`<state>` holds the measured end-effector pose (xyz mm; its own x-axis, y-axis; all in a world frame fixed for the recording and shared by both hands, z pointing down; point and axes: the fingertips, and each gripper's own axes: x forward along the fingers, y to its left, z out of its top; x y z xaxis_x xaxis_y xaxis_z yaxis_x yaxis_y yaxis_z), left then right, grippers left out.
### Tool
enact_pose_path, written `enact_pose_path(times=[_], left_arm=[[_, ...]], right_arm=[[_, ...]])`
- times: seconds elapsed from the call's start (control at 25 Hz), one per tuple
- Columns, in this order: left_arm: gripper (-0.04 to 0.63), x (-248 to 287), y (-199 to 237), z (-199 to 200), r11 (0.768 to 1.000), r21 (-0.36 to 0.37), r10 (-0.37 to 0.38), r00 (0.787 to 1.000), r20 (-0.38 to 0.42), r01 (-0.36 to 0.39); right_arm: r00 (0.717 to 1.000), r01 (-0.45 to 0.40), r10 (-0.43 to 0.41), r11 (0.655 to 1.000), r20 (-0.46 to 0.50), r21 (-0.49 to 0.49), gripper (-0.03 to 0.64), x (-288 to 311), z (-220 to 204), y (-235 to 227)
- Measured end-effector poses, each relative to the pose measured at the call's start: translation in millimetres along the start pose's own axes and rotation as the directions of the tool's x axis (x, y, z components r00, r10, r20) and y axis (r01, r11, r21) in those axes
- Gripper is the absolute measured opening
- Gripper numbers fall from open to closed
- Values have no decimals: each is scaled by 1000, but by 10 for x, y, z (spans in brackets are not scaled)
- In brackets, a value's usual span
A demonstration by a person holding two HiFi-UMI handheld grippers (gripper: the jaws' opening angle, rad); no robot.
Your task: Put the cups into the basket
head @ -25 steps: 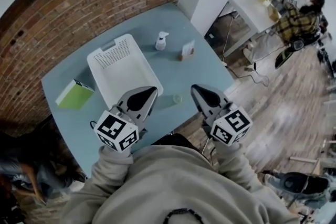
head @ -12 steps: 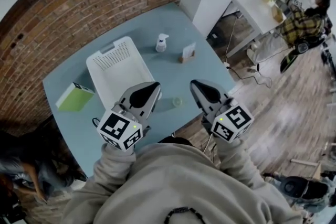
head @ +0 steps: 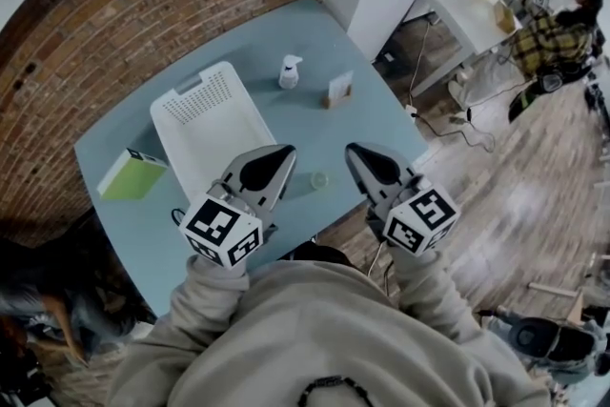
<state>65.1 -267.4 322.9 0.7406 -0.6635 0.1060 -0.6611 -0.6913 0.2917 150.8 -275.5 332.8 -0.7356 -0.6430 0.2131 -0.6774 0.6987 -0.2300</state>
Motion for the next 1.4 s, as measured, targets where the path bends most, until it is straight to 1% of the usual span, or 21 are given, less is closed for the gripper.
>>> enact_pose_path(times=[0.2,0.4,0.8,1.0,1.2,1.4], left_arm=[[-5,99,10,-212,1000,-24,-3,999,-37,2],[-5,141,97,-450,999,-38,27,996,-80,-30],[-4,228,61,-740,998,-62,0,994,-111,-7],[-3,269,106,-961,994,-106,-9,991,-137,-5],[-3,305,86,-1108,993,-119,-14,987,-161,-6],[-3,332,84,-1334,991,-136,-18,981,-192,-8]], right_arm=[[1000,18,-17,1000,-20,25,11,-9,-159,-79],[998,29,-26,999,-50,42,11,2,-340,-133],[995,59,-51,994,-87,91,11,55,-674,-263],[992,74,-63,992,-109,105,11,85,-842,-359],[987,96,-77,986,-143,136,11,84,-1093,-456],[979,133,-106,980,-177,146,11,121,-1372,-600]])
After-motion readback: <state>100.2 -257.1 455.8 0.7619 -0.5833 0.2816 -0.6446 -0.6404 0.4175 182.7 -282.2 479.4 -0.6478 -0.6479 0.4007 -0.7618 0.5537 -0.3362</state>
